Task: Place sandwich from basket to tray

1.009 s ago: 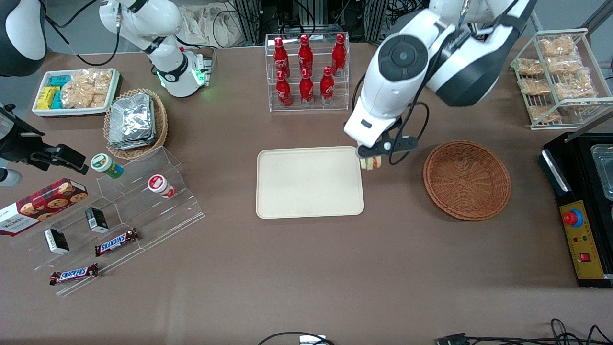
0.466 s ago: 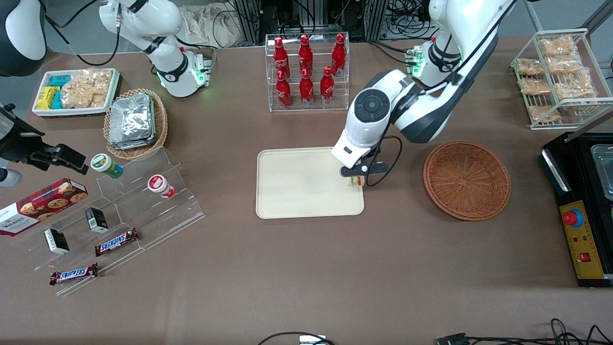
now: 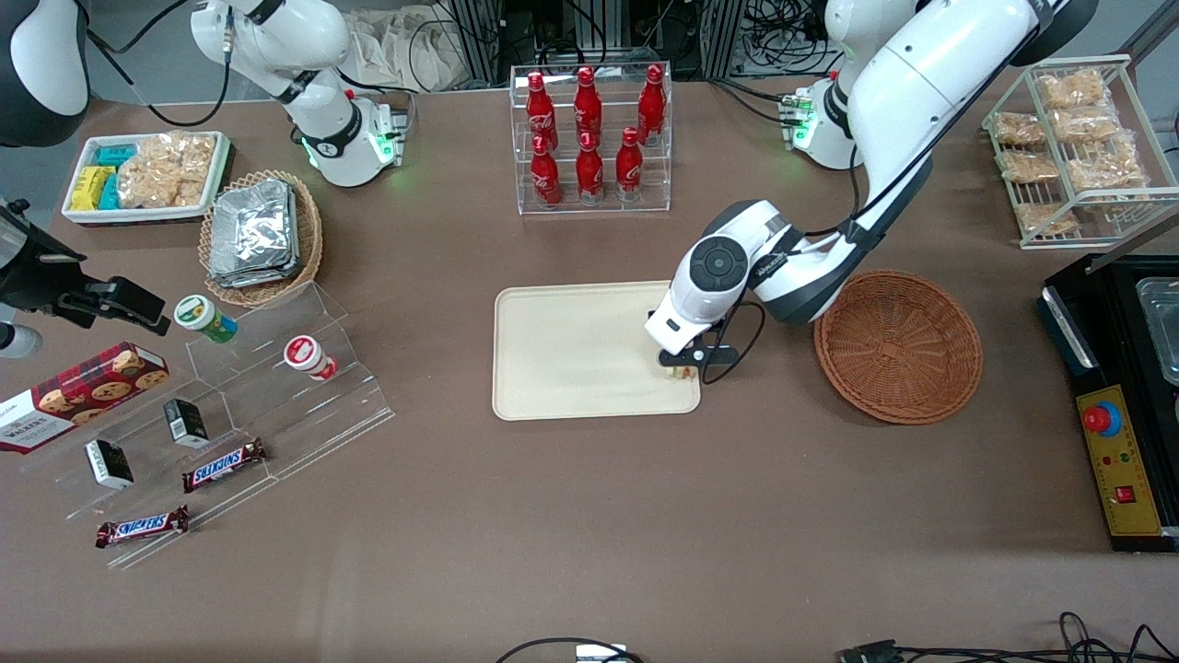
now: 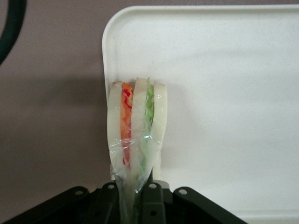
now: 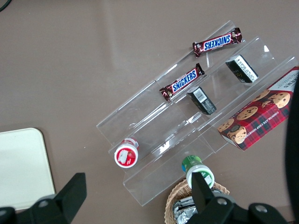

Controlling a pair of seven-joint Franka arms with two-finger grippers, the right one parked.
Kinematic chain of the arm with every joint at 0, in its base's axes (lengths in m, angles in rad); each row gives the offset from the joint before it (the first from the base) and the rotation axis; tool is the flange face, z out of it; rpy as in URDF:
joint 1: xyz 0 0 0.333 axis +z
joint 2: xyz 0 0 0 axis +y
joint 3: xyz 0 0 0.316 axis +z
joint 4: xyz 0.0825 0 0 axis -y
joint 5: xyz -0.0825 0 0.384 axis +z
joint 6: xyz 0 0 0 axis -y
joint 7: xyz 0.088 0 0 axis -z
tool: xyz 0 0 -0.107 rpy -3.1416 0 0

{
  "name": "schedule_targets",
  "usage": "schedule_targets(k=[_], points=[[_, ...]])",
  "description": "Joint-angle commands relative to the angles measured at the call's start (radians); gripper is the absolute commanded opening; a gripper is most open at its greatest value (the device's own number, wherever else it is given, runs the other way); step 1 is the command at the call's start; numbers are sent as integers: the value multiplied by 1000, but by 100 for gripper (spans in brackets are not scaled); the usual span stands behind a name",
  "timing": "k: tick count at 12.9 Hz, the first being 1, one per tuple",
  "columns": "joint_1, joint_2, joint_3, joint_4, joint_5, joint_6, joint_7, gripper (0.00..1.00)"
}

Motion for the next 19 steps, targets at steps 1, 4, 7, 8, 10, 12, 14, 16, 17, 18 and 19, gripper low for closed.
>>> schedule_targets(k=[1, 4, 7, 8, 10, 12, 14, 16, 17, 18, 19], points=[[-10, 7, 3, 15, 22, 4, -17, 10], [-10, 9, 3, 17, 22, 4, -23, 99], [-4, -1, 3, 20, 20, -5, -23, 100], [2, -11, 3, 20, 19, -6, -37, 100], [4, -40, 1, 38, 19, -14, -72, 100], [5, -99, 1, 53, 17, -66, -54, 100], [7, -145, 1, 136, 14, -187, -51, 100], [5, -166, 0, 293, 6, -358, -8, 100], [5, -165, 0, 397, 5, -476, 33, 100], [7, -160, 1, 509, 3, -590, 87, 100], [7, -159, 7, 593, 6, -659, 151, 100]])
